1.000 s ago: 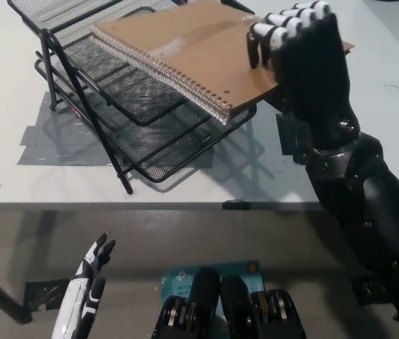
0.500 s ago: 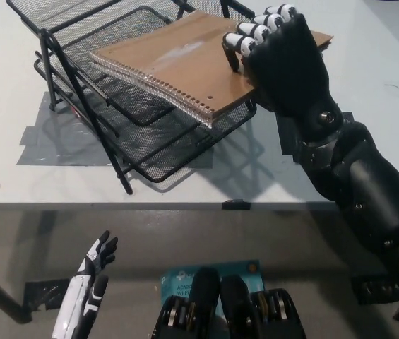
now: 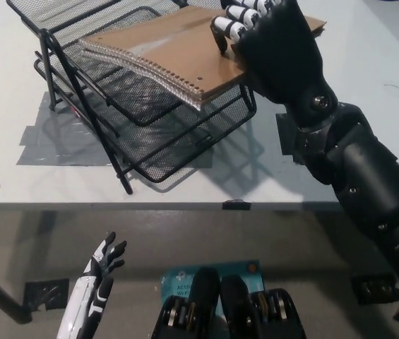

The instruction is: A person hands a notebook to the robot and the robot grabs it with its right hand and places it in the file tray kept in the centre of the desk infront of it.

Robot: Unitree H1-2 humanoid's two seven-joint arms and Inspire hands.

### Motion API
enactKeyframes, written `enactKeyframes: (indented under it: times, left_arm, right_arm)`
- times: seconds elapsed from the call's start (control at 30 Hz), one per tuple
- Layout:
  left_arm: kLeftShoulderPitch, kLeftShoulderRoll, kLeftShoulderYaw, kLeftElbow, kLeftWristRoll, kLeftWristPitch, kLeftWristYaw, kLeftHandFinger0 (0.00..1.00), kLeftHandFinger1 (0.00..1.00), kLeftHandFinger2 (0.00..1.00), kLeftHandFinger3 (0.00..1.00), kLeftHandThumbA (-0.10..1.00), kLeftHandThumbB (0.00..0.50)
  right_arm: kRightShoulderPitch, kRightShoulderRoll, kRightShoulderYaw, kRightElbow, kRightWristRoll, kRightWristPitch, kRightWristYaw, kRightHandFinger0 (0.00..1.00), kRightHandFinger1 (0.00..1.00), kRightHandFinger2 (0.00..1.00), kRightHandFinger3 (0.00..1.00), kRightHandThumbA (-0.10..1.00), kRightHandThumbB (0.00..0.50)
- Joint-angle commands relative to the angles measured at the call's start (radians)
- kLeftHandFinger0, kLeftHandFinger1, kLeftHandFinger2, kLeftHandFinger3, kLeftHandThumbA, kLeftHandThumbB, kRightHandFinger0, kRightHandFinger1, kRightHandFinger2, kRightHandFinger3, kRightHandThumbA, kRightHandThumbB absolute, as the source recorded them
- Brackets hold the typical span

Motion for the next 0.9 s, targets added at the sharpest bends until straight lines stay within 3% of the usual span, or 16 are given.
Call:
enactKeyframes:
  times: [0.0,0.27,0.37,0.5,0.57,0.63,0.87]
  left_arm:
    - [-0.004,0.013,-0.002,-0.015,-0.015,-0.037,-0.021,0.87,0.92,0.9,1.0,1.0,0.288]
    - [-0.004,0.008,-0.003,-0.024,0.01,-0.025,-0.01,0.87,0.9,0.87,1.0,1.0,0.292]
    - [-0.006,0.009,-0.002,-0.027,0.018,-0.019,-0.009,0.87,0.9,0.86,1.0,1.0,0.298]
    - [-0.007,0.008,-0.004,-0.035,0.015,0.004,-0.016,0.89,0.9,0.85,0.98,1.0,0.33]
    - [-0.007,0.009,-0.005,-0.038,0.01,0.013,-0.02,0.98,0.95,0.85,0.96,1.0,0.341]
    - [-0.01,0.01,-0.006,-0.039,0.007,0.014,-0.023,1.0,0.96,0.84,0.93,1.0,0.333]
    - [-0.016,0.011,-0.013,-0.033,0.019,-0.003,-0.019,1.0,1.0,0.81,0.86,1.0,0.292]
  right_arm:
    - [-0.107,0.013,-0.002,0.037,0.012,0.001,-0.114,0.0,0.0,0.08,0.21,0.75,0.0]
    - [-0.152,0.022,0.037,0.177,0.0,-0.002,-0.171,0.0,0.0,0.12,0.21,0.76,0.0]
    - [-0.168,0.024,0.057,0.227,0.008,-0.014,-0.183,0.0,0.0,0.13,0.21,0.84,0.0]
    - [-0.193,0.022,0.088,0.288,0.001,-0.022,-0.215,0.0,0.0,0.16,0.25,0.82,0.0]
    - [-0.212,0.022,0.108,0.316,-0.005,-0.025,-0.233,0.0,0.0,0.14,0.25,0.74,0.0]
    - [-0.234,0.024,0.123,0.332,-0.003,-0.018,-0.235,0.0,0.0,0.1,0.2,0.76,0.0]
    - [-0.298,0.036,0.159,0.378,-0.017,0.012,-0.298,0.0,0.0,0.13,0.24,0.82,0.0]
